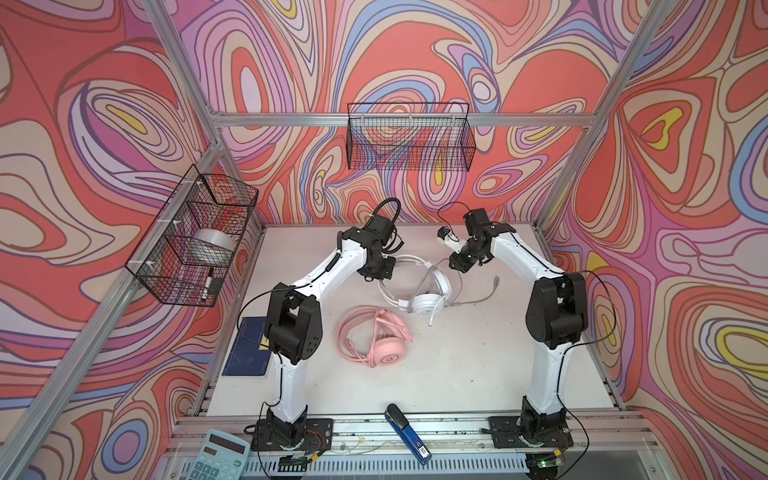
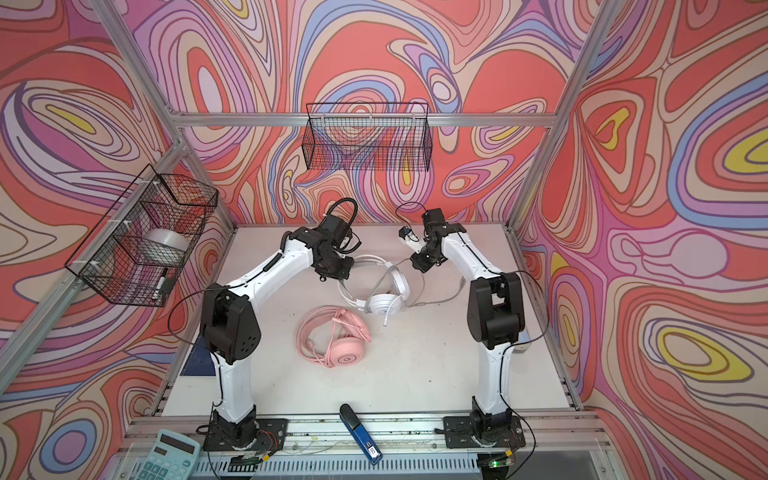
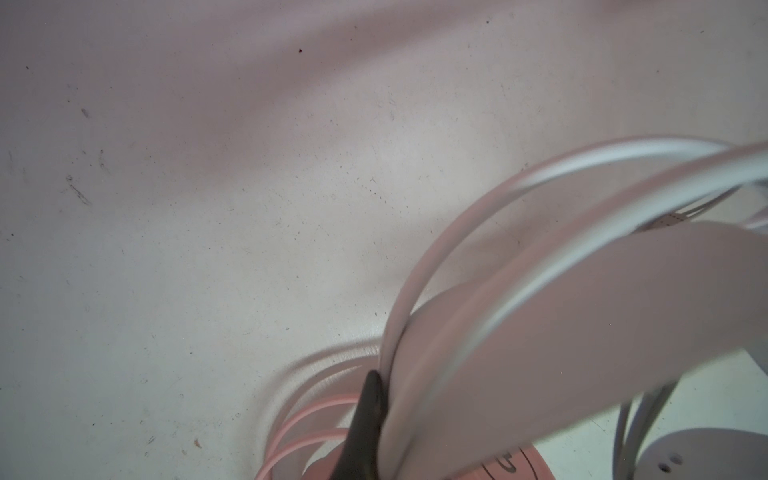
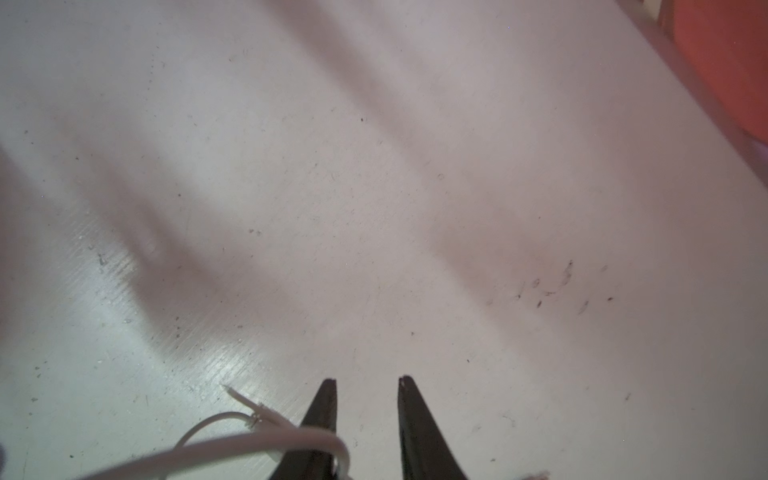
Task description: Wrap the headphones
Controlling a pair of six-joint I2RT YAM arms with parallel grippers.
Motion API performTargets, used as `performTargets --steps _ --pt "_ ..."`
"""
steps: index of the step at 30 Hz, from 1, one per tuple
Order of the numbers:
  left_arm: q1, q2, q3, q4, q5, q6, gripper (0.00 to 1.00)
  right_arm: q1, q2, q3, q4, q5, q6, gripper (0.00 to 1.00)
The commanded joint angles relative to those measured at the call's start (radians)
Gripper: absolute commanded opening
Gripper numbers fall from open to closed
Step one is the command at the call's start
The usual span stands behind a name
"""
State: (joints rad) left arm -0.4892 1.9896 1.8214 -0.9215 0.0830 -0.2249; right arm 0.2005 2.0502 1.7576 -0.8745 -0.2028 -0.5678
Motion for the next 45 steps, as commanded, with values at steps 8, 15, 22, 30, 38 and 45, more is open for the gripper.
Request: performTargets --steps 8,15,22,30,38,45 --pt "0.062 -0.109 -0.062 0.073 0.157 -0.078 0.0 -0.054 0.019 -0.108 0.062 -0.053 0.173 0.3" --pt "0.063 -0.121 -0.094 0.093 0.187 -0.087 0.0 -0.083 -0.01 -0.176 0.106 -0.085 0.268 0.38" --pt "0.066 -0.117 -0.097 0.082 0.179 -0.082 0.0 -0.084 -0.143 -0.325 0.201 -0.162 0.307 0.44" --pt "0.07 -0.118 -0.103 0.078 0.178 -0.08 0.0 -0.086 -0.369 -0.522 0.311 -0.192 0.345 0.59" --pt "0.071 -0.126 -0.116 0.075 0.188 -0.073 0.0 -0.139 -0.45 -0.529 0.335 -0.081 0.449 0.63" --pt "0.072 -0.148 -0.135 0.075 0.209 -0.057 0.0 -0.285 -0.348 -0.396 0.306 0.023 0.608 0.63"
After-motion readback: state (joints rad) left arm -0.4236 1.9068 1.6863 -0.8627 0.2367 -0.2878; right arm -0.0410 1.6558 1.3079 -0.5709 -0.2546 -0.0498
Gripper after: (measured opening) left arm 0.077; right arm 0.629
